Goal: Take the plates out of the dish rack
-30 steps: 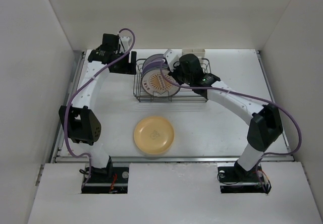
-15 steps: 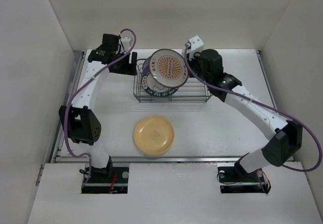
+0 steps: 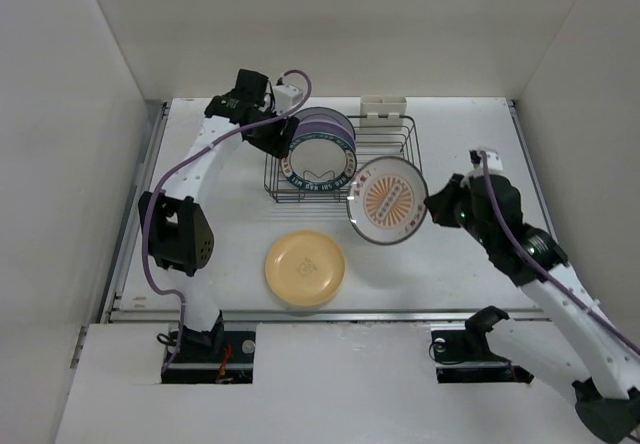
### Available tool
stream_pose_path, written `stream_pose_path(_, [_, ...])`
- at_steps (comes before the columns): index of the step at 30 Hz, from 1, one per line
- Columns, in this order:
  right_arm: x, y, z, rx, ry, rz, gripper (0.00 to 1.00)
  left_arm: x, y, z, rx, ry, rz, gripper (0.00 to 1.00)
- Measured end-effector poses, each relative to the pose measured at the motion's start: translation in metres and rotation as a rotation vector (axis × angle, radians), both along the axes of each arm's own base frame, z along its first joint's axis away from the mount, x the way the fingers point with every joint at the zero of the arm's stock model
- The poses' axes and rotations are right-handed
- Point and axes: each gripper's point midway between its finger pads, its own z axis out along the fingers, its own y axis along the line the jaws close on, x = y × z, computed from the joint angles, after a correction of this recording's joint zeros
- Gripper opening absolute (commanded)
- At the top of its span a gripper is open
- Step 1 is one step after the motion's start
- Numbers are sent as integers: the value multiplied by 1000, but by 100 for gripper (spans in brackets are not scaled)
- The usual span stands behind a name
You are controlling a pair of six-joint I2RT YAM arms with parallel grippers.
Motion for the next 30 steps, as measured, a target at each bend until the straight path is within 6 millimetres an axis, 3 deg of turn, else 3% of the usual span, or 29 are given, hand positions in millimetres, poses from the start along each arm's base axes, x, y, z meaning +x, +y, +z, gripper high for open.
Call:
stream_pose_path(4, [-53, -24, -14, 122, 72, -76, 0, 1, -17, -13, 71, -19, -77, 58])
stream_pose_path(8, [-83, -36, -21, 238, 101, -130, 0, 4, -31, -14, 120, -59, -131, 58])
stream_pose_path(13, [-91, -35, -80, 234, 309, -214, 0, 12, -36, -11, 144, -94, -146, 53])
stream_pose_path(20, [-91, -42, -113, 273, 398, -357, 0, 25, -39, -21, 159, -96, -142, 45])
stream_pose_path(23, [-87, -42, -130, 309, 416, -408, 0, 26, -39, -29, 165, -79, -145, 36])
stream_pose_path(25, [-89, -42, -143, 312, 452, -441, 0, 27, -40, -34, 167, -70, -143, 20])
stream_pose_path(30, [-89, -42, -163, 318, 504, -493, 0, 29, -38, -39, 197, -76, -180, 0])
